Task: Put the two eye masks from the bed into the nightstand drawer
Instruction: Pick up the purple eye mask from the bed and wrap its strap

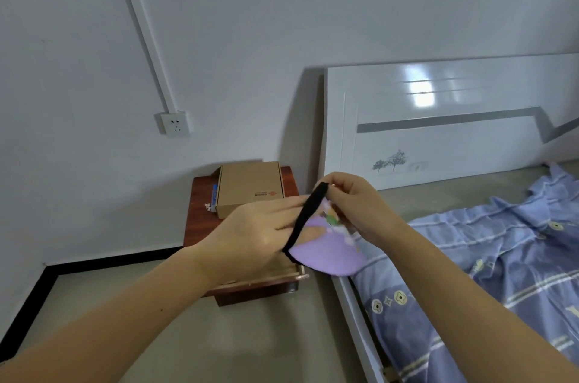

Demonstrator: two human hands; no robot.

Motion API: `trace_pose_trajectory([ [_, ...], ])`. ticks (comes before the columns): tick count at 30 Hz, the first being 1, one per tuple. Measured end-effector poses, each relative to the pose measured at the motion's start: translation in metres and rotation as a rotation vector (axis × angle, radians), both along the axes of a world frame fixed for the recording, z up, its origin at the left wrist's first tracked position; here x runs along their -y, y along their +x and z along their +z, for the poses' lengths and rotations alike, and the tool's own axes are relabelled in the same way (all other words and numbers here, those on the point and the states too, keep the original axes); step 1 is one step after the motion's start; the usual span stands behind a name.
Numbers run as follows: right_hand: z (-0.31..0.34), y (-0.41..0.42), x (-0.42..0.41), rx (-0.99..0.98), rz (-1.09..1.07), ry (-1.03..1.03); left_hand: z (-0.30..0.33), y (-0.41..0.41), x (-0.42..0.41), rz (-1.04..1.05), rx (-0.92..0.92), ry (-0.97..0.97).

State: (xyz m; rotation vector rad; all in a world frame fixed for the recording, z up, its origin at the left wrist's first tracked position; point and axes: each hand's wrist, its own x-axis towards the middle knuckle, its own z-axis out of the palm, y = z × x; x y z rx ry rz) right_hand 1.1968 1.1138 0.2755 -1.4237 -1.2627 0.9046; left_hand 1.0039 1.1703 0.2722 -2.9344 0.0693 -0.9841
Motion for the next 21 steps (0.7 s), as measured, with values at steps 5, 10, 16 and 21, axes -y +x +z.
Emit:
trace_pose_trajectory([
  [5, -0.01, 0.005, 0.014, -0.296, 0.094, -0.109, -0.004, -0.01, -0.004, 0.228, 0.051, -0.172],
  [10, -0.002, 0.023, 0.016, -0.473, 0.263, -0.195, -0.016, -0.004, -0.011, 0.207, 0.002, -0.204],
  [16, -0.012, 0.015, -0.003, -0.151, 0.078, -0.192, -0.029, 0.0, -0.03, 0.307, 0.15, -0.592],
  [21, -0.034, 0.015, -0.022, -0.133, -0.06, -0.211, -0.048, 0.003, -0.033, 0.338, 0.099, -1.758],
])
